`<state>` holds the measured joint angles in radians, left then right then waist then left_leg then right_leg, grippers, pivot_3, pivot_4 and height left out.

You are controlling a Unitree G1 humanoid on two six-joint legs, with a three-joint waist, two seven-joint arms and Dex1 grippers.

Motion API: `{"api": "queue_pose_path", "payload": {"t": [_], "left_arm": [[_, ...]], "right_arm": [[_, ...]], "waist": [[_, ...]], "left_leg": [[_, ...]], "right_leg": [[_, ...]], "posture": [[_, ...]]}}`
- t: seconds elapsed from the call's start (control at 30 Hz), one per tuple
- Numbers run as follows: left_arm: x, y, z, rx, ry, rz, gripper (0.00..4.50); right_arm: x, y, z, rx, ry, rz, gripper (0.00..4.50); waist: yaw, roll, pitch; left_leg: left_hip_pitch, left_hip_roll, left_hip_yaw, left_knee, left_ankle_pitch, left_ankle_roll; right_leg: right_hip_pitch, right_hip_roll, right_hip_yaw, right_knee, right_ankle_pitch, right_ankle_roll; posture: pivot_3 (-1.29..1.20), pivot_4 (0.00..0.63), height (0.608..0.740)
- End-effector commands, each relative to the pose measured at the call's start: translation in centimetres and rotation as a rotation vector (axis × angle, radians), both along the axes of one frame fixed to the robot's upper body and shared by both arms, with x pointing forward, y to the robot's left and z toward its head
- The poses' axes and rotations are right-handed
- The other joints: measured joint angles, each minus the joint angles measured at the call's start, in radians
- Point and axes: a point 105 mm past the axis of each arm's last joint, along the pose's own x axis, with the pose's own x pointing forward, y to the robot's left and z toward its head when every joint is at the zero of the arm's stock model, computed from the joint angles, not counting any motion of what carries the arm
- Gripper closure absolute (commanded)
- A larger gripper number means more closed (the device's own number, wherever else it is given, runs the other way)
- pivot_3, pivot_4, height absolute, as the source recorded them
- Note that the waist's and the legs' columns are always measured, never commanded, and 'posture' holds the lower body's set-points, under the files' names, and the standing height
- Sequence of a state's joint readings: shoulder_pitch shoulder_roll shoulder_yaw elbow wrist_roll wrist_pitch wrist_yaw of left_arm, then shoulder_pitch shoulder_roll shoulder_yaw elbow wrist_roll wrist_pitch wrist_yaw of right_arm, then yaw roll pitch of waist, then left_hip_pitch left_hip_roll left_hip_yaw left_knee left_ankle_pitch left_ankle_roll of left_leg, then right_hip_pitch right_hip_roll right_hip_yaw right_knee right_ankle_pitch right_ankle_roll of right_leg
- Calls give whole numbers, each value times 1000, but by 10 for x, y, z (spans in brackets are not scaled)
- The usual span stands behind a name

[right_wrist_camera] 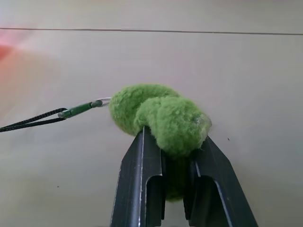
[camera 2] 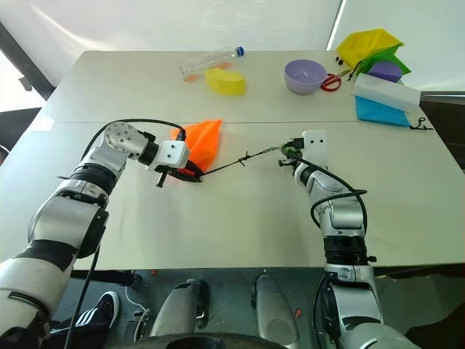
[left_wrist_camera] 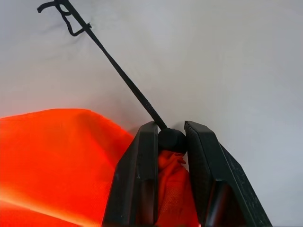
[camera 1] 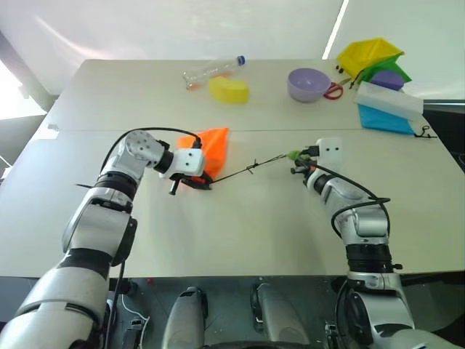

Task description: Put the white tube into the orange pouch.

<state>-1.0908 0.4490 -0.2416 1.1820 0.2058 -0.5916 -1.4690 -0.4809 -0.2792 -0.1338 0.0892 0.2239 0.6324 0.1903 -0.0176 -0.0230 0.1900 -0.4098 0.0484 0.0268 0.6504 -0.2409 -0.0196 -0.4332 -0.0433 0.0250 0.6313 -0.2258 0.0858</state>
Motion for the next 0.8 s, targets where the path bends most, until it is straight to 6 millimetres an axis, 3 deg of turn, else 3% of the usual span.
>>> {"api": "queue_pose_path", "payload": {"t": [0.03,0.13,0.17,0.23,0.33,0.37,0.4,0.53,0.7,0.8], "left_arm": [[-3,12,-9,-13,63,57,3632],[1,-2,-2,-137,73,89,3632],[3,-6,2,-193,90,108,3048],[6,-15,13,-313,142,142,2260],[4,-23,26,-431,163,121,739],[3,-19,28,-464,173,128,213],[2,-15,30,-484,181,135,204],[-1,1,46,-612,169,187,204],[5,23,65,-812,68,345,204],[4,42,66,-854,76,455,204]], "right_arm": [[2,-25,21,-57,-90,-64,4500],[-4,2,19,-20,-83,98,4500],[-7,8,17,-11,-75,131,3525],[-13,15,11,-44,-60,173,2620],[-26,20,6,-72,-32,262,1058],[-42,25,5,-79,-18,362,481],[-55,29,4,-84,-5,436,51],[-82,30,16,-130,-30,555,51],[-75,22,47,-120,-172,525,51],[-87,27,51,-112,-214,593,51]], "waist": [[0,0,0],[0,0,0],[0,0,0],[2,0,0],[2,0,0],[2,0,0],[3,0,0],[-8,0,0],[-3,0,0],[1,0,0]], "left_leg": [[0,0,0,0,0,0],[0,0,0,0,0,0],[0,0,0,0,0,0],[0,0,0,0,0,0],[0,0,0,1,0,0],[0,0,0,1,0,0],[0,0,0,1,0,0],[0,0,0,0,-1,1],[2,1,-2,2,0,1],[3,1,-3,5,0,1]], "right_leg": [[0,0,0,0,0,0],[0,0,0,0,0,0],[0,0,0,0,0,0],[0,0,0,0,0,0],[0,0,0,0,0,0],[0,0,0,0,0,0],[0,0,0,0,0,0],[0,0,0,0,-1,1],[1,2,0,2,0,-3],[3,2,0,2,0,-6]], "posture": [[0,150,740],[0,150,740],[0,150,740],[0,150,740],[0,150,740],[0,150,740],[0,150,740],[0,150,740],[0,150,740],[0,150,740]]}}
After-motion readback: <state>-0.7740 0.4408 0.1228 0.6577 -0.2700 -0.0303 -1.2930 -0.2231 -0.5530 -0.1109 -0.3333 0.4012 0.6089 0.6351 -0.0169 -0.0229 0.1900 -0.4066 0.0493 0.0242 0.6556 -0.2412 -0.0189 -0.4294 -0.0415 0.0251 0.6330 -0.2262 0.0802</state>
